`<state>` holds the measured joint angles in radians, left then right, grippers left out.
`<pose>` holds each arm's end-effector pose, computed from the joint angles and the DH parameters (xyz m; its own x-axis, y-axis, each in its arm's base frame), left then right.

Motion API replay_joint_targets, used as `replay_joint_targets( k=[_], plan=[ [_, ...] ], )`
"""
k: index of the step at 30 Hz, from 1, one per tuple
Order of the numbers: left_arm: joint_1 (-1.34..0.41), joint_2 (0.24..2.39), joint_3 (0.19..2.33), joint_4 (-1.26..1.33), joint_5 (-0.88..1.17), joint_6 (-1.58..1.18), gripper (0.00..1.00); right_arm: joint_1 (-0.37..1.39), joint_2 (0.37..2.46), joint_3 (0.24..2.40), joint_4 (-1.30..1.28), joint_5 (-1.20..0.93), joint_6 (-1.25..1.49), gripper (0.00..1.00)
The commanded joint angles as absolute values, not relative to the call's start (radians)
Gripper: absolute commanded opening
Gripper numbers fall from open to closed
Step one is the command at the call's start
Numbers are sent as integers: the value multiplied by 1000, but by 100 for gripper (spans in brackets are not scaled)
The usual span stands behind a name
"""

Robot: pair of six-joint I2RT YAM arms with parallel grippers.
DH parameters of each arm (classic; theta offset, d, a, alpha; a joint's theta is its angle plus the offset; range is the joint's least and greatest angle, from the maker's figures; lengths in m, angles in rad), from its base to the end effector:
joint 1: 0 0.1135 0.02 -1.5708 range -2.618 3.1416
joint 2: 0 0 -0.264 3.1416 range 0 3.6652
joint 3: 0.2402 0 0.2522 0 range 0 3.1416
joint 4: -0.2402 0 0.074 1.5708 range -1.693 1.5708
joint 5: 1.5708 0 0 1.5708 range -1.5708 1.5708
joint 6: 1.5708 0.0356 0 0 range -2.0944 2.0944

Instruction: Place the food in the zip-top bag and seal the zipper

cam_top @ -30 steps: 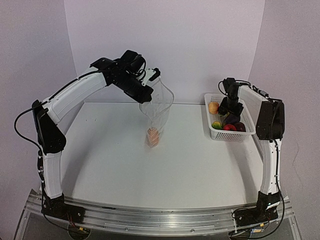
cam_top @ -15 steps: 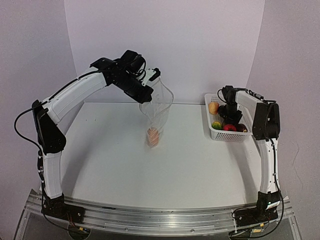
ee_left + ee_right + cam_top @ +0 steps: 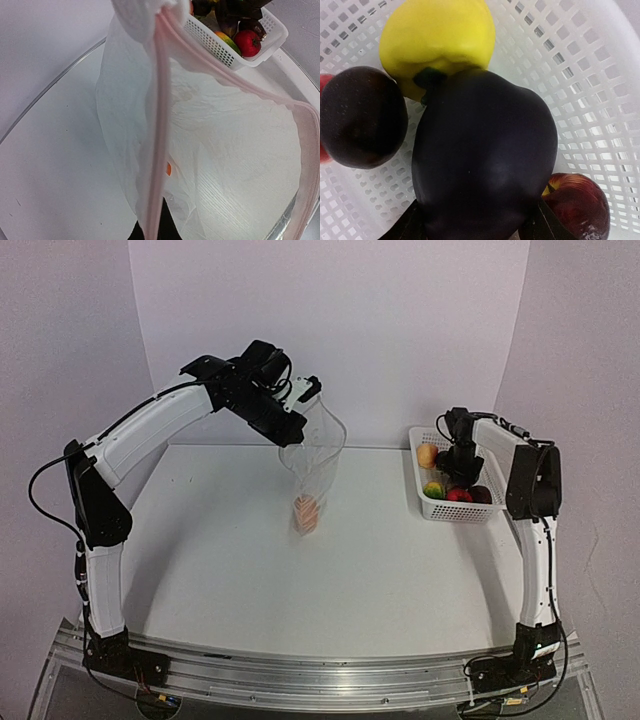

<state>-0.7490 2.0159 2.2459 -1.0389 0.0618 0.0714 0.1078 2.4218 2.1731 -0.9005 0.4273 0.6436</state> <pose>0.3164 -0.2972 0.3868 -0.4778 0.5415 -0.6917 0.7468 0.6650 0.0047 0.5128 0.0407 0.1883 -0.6832 0.4754 -0.5543 0.6009 0.7973 -0.0569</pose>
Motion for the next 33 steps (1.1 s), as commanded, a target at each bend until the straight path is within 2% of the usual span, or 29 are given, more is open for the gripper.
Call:
replay_joint_targets(
  k=[1, 9, 13, 16, 21, 24, 33],
  plan=[
    [-749, 2001, 2264, -1023, 78, 79, 0, 109, 2247, 2199, -896, 428, 582, 31],
    [-749, 1991, 2242, -1011, 81, 81, 0, 132, 2028, 2098, -786, 408, 536, 27],
    [-748, 1990, 2243, -1010, 81, 80, 0, 228, 1892, 2058, -668, 337, 465, 26],
    [-748, 1988, 2242, -1012, 83, 80, 0, 350, 1745, 1931, -476, 262, 407, 25],
    [-748, 1989, 2259, -1013, 86, 80, 0, 589, 1527, 1586, 23, 175, 410, 20],
    [-748, 1991, 2266, -1014, 92, 80, 0, 713, 1496, 1475, 219, 152, 418, 19],
    [-749, 1989, 2263, -1016, 111, 69, 0, 942, 1569, 1362, 460, 178, 314, 17]
  ],
)
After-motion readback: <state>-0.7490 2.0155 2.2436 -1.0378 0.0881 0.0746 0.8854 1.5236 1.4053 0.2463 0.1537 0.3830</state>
